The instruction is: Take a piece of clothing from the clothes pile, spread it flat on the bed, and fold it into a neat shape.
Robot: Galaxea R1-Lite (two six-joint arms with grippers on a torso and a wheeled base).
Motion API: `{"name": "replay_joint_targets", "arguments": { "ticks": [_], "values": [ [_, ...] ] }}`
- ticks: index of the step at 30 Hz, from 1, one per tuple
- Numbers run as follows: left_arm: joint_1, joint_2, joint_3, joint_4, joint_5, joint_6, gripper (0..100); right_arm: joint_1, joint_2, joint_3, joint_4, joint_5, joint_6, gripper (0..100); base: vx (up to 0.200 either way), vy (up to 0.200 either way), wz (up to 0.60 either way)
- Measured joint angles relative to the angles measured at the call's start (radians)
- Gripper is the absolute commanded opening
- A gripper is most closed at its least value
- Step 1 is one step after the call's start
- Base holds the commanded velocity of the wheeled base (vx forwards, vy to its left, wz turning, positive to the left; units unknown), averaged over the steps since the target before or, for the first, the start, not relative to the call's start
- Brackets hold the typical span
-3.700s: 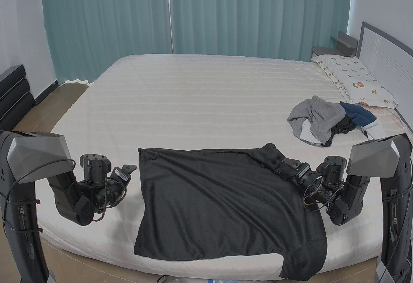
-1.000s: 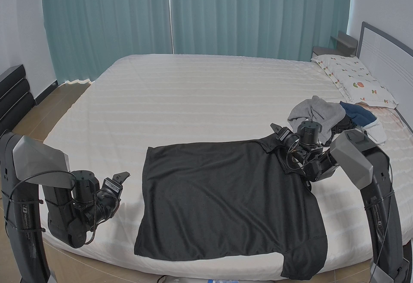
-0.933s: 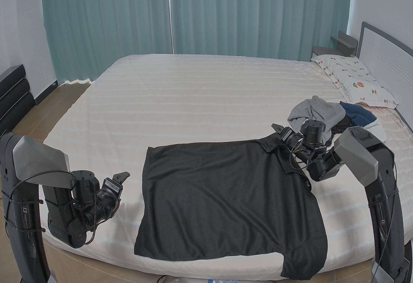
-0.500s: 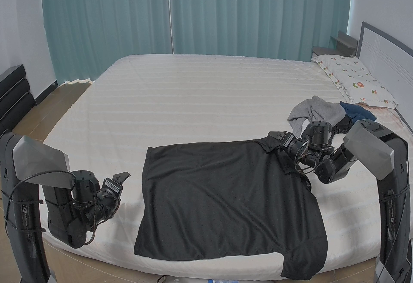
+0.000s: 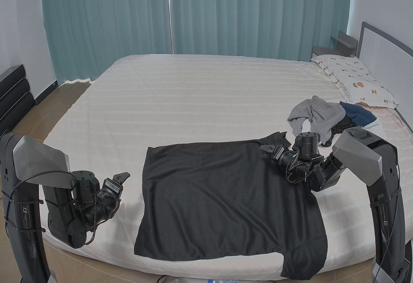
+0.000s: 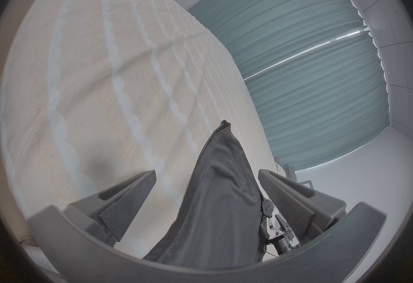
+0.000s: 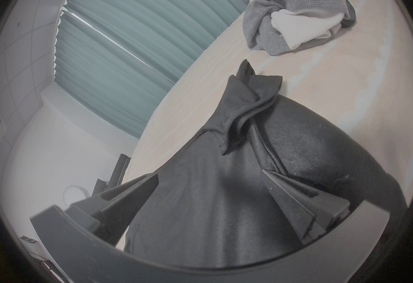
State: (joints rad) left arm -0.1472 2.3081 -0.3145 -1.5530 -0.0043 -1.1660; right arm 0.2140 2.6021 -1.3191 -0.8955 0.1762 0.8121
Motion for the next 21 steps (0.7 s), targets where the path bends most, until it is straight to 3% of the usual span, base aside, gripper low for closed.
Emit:
{"name": "replay_joint_targets", "arguments": {
  "ticks": [4,9,14,21],
  "values": [
    [0.0,0.0,0.0,0.0,0.0,0.002,100,0.0,0.013,-0.024,0.025,-0.043,-0.006,100,0.0,0.0,0.0],
    [0.0,0.0,0.0,0.0,0.0,0.003,100,-0.012,0.019,-0.064,0.029,-0.148,-0.017,100,0.0,0.0,0.0],
    [0.0,0.0,0.0,0.0,0.0,0.004,100,-0.054,0.022,-0.124,0.017,-0.247,-0.096,100,0.0,0.0,0.0],
    [0.0,0.001,0.0,0.0,0.0,0.004,100,-0.133,0.037,-0.197,0.009,-0.258,-0.102,100,0.0,0.0,0.0]
  ]
}}
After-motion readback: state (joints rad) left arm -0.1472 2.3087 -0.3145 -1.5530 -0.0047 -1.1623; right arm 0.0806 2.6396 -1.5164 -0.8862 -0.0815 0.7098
